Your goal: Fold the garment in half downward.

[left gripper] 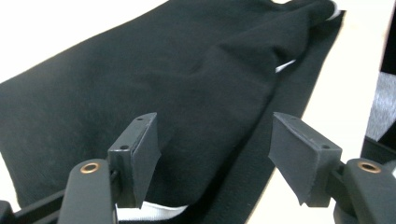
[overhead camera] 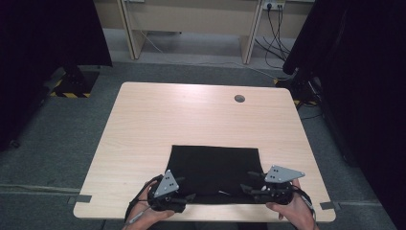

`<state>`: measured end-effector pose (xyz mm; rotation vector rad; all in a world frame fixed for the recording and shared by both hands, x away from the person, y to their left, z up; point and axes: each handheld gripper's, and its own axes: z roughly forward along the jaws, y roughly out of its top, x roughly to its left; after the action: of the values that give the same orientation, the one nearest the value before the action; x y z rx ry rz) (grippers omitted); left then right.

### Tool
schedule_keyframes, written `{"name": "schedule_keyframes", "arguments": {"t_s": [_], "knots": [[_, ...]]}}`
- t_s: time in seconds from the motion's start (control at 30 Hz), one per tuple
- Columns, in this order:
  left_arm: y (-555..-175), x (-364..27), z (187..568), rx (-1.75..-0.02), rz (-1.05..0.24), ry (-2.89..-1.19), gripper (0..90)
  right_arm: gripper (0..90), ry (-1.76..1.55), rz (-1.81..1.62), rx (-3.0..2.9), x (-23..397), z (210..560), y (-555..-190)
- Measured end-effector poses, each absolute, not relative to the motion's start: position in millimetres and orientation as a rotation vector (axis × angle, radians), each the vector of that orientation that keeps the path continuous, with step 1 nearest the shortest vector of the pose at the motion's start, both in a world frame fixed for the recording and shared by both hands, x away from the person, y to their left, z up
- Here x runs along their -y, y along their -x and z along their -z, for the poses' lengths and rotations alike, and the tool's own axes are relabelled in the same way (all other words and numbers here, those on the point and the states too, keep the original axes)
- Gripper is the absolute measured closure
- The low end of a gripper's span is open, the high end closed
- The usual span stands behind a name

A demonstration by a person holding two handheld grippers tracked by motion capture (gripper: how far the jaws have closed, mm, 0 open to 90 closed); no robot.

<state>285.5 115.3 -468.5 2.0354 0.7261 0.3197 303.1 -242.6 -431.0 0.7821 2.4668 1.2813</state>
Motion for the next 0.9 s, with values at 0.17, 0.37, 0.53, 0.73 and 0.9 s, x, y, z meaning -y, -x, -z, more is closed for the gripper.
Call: {"name": "schedule_keyframes", "arguments": {"t_s": [0.17, 0.37, 0.53, 0.73, 0.9], "knots": [[-291, -117, 480, -0.737, -0.325, -2.058, 45.8, 54.6, -0.781, -1.214, -2.526, 240, 444, -300], [-289, -121, 479, -0.702, -0.378, -2.078, 82.2, 85.1, -0.714, -1.158, -2.567, 247, 455, -296], [-282, -126, 473, -0.688, -0.381, -2.076, 86.5, 89.1, -0.671, -1.182, -2.523, 256, 439, -287], [-273, -128, 463, -0.666, -0.369, -2.046, 85.6, 89.0, -0.698, -1.219, -2.519, 260, 437, -275], [-266, -128, 475, -0.684, -0.244, -2.074, 69.9, 67.4, -0.801, -1.212, -2.584, 258, 457, -271]]}}
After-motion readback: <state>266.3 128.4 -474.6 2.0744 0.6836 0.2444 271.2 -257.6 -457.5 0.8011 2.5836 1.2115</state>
